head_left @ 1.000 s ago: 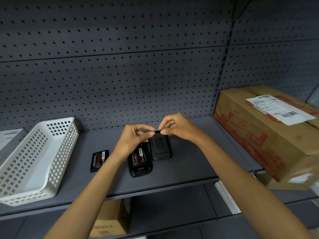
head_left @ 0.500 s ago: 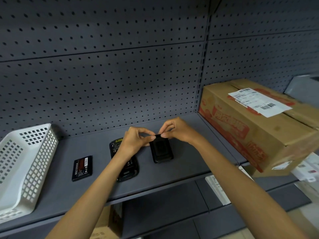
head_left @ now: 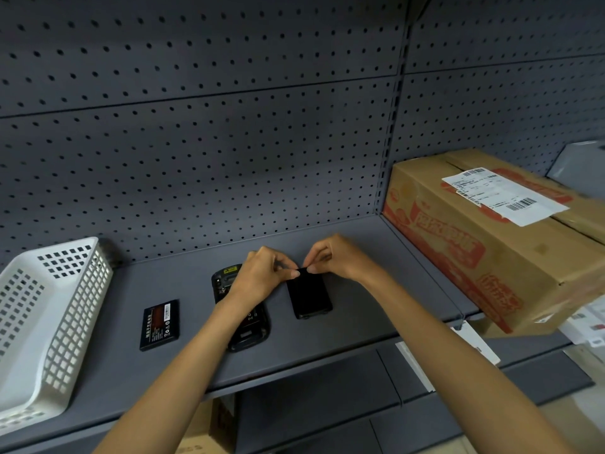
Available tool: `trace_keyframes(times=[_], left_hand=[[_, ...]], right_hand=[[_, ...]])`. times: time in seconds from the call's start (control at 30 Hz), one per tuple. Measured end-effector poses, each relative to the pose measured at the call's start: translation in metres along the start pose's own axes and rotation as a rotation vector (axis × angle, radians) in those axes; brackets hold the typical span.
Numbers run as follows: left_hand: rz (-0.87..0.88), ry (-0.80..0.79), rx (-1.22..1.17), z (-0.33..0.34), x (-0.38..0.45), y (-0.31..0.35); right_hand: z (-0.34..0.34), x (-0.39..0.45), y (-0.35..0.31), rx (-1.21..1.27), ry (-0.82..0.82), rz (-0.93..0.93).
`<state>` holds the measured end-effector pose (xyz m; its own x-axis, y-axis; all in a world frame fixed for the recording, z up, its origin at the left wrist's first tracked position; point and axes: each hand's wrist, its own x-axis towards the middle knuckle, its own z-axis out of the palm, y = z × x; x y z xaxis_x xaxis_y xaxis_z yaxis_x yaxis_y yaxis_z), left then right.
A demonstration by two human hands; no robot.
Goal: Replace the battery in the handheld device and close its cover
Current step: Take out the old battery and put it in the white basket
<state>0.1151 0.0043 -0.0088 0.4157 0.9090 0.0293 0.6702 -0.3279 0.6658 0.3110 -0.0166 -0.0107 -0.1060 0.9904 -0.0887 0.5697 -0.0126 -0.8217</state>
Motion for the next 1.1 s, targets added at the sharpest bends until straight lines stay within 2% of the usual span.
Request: trace_keyframes(times=[0.4, 0.6, 0.9, 1.1], left_hand=[[0.034, 0.021, 0.001, -0.006, -0.009, -0.003], [0.044, 0.129, -0.017, -0.019, -0.020, -0.013], [0.016, 0.314, 0.050, -0.048, -0.045, -0.038], [-0.034, 0.338, 0.055, -0.062, -0.065, -0.057]], right_hand=[[0.006, -0.002, 0.002, 0.030, 0.052, -0.046], [0.017, -0.001, -0.015, 0.064, 0.033, -0.137], [0.048, 0.006, -0.049, 0.077, -0.079, -0.243], [0.067, 0.013, -0.063, 0.002, -0.100, -0.261]])
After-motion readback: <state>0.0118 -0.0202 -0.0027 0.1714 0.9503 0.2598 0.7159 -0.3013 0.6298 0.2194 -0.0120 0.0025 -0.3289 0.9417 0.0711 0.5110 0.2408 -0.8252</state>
